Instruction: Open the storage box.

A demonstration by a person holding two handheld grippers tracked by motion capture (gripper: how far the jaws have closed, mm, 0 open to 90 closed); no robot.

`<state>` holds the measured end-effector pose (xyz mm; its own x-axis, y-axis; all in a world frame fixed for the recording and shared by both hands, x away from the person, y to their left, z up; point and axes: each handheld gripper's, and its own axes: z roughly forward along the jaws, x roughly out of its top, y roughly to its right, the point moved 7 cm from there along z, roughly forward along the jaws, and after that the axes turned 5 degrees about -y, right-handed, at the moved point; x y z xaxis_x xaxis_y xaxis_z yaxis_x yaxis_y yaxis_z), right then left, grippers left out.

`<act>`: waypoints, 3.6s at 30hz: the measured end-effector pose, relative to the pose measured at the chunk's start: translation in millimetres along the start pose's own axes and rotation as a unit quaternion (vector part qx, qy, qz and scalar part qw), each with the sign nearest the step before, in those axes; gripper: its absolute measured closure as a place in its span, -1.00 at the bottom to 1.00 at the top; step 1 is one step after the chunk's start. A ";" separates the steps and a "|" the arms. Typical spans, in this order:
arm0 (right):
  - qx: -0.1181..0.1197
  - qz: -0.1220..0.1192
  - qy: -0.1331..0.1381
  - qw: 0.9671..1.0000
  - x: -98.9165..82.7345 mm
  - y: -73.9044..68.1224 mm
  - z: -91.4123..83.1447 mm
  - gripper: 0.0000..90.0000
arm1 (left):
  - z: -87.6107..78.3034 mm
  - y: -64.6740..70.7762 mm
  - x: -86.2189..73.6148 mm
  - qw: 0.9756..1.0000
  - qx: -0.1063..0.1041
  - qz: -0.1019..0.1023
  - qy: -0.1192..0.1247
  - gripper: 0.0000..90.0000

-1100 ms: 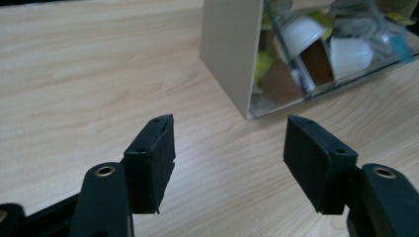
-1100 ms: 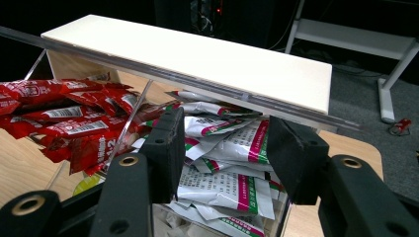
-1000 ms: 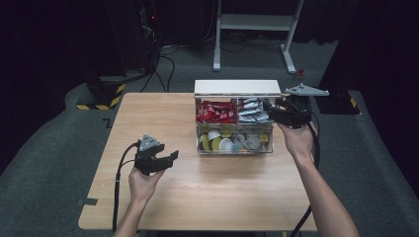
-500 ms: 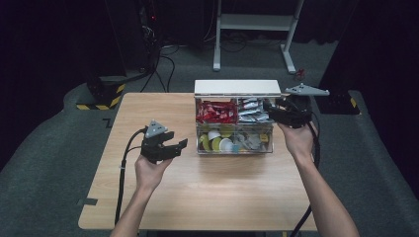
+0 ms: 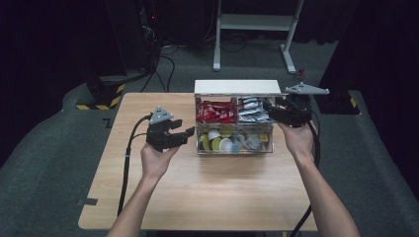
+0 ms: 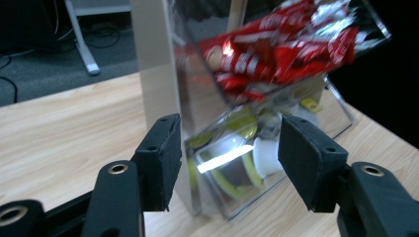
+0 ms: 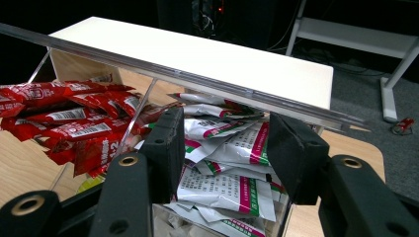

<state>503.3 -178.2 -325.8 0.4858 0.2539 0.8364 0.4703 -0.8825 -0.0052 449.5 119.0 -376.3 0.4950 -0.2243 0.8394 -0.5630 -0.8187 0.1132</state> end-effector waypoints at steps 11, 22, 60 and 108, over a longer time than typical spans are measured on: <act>0.000 -0.001 0.000 1.000 0.5 0.1 -0.1 0.10 | 12.3 14.4 29.6 1.000 -0.003 0.017 0.001 -0.03; 0.003 0.000 0.002 1.000 0.7 0.1 -0.5 0.10 | 24.6 11.8 40.8 1.000 0.014 0.012 -0.007 0.25; -0.001 0.000 0.002 1.000 1.0 -1.8 0.9 0.10 | 26.0 12.6 50.5 0.999 0.026 0.031 -0.014 0.98; -0.004 -0.005 0.000 1.000 1.1 -2.3 1.7 0.10 | -72.8 13.9 46.9 0.997 -0.002 0.043 0.059 0.99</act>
<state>504.0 -175.2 -325.8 0.4808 0.2616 0.8369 0.4686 -0.8834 0.0069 416.7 135.6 -296.7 0.3639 -0.2291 0.9028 -0.6022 -0.7973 0.0404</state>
